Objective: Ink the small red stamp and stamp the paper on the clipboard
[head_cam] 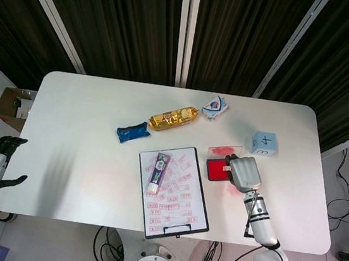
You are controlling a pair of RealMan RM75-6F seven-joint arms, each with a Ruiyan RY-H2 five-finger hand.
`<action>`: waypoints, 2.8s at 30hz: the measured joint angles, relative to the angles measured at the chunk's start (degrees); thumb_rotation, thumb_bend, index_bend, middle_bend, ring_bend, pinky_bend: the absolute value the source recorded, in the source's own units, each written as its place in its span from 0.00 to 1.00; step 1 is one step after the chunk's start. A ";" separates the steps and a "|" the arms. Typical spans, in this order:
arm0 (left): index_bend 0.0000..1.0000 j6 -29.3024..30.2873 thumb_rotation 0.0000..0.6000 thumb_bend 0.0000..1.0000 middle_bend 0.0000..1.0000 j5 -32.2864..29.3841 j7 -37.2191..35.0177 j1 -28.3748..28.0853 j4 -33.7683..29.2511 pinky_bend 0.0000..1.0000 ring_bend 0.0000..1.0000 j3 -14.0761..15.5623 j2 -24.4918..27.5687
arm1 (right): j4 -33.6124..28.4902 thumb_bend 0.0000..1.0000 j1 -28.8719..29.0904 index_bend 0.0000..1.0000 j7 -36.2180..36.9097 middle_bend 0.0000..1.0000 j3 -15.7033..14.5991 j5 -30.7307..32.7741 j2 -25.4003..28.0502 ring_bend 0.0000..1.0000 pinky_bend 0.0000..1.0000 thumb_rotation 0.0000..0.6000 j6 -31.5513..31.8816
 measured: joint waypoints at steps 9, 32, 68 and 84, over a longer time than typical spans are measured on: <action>0.21 -0.31 1.00 0.00 0.21 0.08 -0.09 -0.17 -0.26 0.25 0.17 0.04 0.35 | 3.00 0.46 3.27 0.92 -5.75 0.81 1.03 6.68 -2.70 0.81 0.93 1.00 -5.40; 0.21 -0.27 1.00 0.00 0.21 0.14 0.05 -0.26 0.01 0.25 0.17 0.09 -0.03 | 11.10 0.49 4.75 1.00 -2.33 0.89 -0.97 5.75 -7.53 0.87 0.94 1.00 -4.89; 0.21 1.20 1.00 0.00 0.21 0.41 -0.87 0.71 -0.09 0.25 0.17 0.22 0.70 | -9.75 0.54 6.64 1.00 -5.27 0.90 -2.32 1.34 -0.72 0.87 0.94 1.00 -3.36; 0.21 1.32 1.00 0.00 0.22 0.16 -2.12 1.01 1.00 0.25 0.17 0.11 0.88 | 2.30 0.52 13.70 1.00 4.00 0.90 -3.66 -5.97 -3.63 0.87 0.94 1.00 -10.27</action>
